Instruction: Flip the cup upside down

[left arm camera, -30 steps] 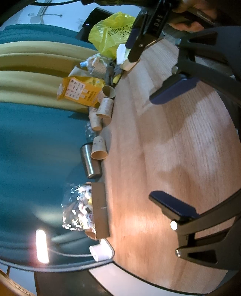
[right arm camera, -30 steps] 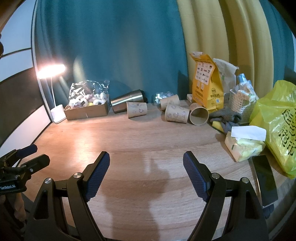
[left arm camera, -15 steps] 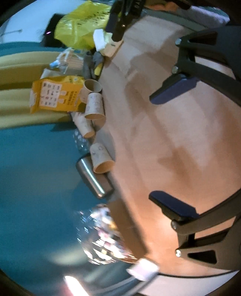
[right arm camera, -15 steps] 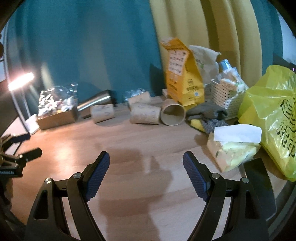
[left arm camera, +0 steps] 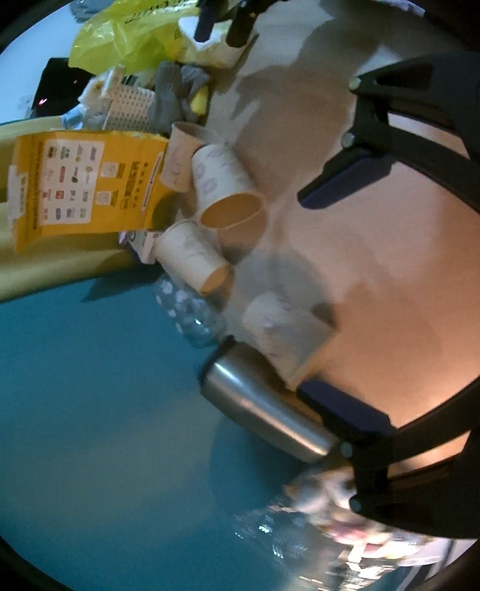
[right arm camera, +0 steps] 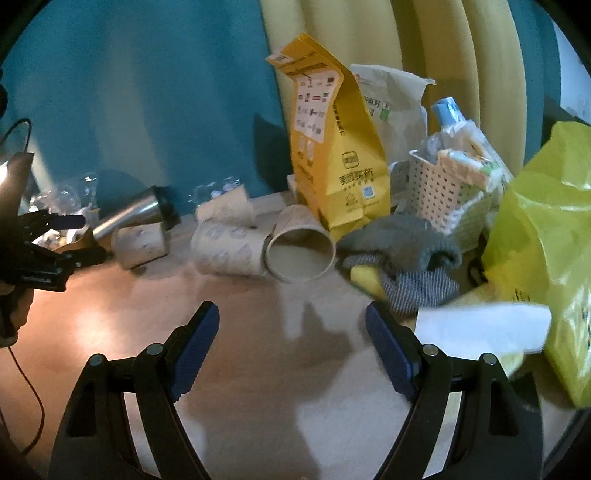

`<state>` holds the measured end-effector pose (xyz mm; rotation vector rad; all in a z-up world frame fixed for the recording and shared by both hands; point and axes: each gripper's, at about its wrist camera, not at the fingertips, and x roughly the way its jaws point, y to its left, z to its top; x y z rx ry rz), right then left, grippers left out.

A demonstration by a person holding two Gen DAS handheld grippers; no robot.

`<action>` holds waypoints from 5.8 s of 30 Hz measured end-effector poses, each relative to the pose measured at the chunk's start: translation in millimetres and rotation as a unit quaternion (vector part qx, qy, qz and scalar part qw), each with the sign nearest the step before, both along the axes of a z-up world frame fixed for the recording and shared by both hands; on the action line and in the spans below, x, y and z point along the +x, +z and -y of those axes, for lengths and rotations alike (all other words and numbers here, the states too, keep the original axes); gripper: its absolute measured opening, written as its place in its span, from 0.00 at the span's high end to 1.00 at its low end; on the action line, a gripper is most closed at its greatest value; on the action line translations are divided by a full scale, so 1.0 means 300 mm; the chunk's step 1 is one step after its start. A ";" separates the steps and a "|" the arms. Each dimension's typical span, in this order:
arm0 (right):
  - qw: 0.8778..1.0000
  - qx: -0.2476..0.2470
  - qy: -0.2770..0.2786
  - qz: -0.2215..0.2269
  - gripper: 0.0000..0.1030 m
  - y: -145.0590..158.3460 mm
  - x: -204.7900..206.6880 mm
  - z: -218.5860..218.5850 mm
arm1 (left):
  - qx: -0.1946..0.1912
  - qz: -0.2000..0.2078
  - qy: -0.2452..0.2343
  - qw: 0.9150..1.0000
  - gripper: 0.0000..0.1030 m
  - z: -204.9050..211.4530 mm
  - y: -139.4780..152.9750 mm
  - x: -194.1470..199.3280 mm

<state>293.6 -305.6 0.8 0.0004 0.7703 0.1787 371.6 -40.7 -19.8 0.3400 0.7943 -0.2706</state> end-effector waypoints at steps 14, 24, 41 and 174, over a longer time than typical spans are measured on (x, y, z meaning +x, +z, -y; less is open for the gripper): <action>1.000 0.021 -0.010 -0.004 0.18 -0.064 0.234 0.033 | 0.046 -0.027 -0.058 0.997 0.08 0.156 -0.113 0.390; 0.999 0.028 -0.023 0.007 0.18 -0.062 0.261 0.066 | 0.092 -0.037 -0.106 0.989 0.08 0.260 -0.167 0.503; 0.999 0.042 -0.021 0.004 0.18 -0.064 0.257 0.074 | 0.083 -0.067 -0.124 0.987 0.40 0.237 -0.218 0.556; 0.507 -0.466 0.725 0.002 0.28 -0.167 -0.904 -0.843 | -0.254 -0.059 0.206 0.943 0.21 -0.421 -0.254 -1.385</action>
